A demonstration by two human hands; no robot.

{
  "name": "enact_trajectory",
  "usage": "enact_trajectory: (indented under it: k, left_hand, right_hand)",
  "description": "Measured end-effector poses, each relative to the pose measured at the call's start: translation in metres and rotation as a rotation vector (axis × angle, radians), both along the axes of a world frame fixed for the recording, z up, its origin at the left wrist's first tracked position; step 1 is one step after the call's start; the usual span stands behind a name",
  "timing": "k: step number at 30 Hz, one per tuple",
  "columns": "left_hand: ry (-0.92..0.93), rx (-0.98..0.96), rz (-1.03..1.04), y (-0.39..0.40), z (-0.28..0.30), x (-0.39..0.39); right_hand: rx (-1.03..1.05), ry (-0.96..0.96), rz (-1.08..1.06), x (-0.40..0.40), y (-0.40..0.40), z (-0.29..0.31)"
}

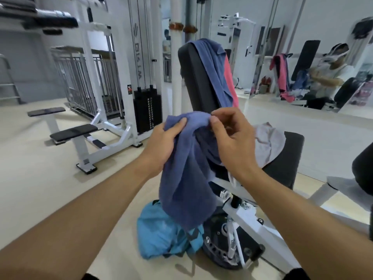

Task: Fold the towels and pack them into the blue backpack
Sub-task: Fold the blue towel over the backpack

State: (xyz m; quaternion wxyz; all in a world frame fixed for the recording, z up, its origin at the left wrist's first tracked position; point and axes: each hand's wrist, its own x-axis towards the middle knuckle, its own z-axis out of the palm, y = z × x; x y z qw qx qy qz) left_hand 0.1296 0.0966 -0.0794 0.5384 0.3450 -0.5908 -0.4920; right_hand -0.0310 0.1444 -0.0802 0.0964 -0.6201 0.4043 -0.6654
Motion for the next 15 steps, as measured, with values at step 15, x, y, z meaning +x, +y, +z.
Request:
enact_trajectory:
  k: [15]
  left_hand:
    - [-0.317, -0.022, 0.180, -0.023, -0.073, 0.111]
  right_hand:
    - [0.688, 0.116, 0.465, 0.055, -0.043, -0.107]
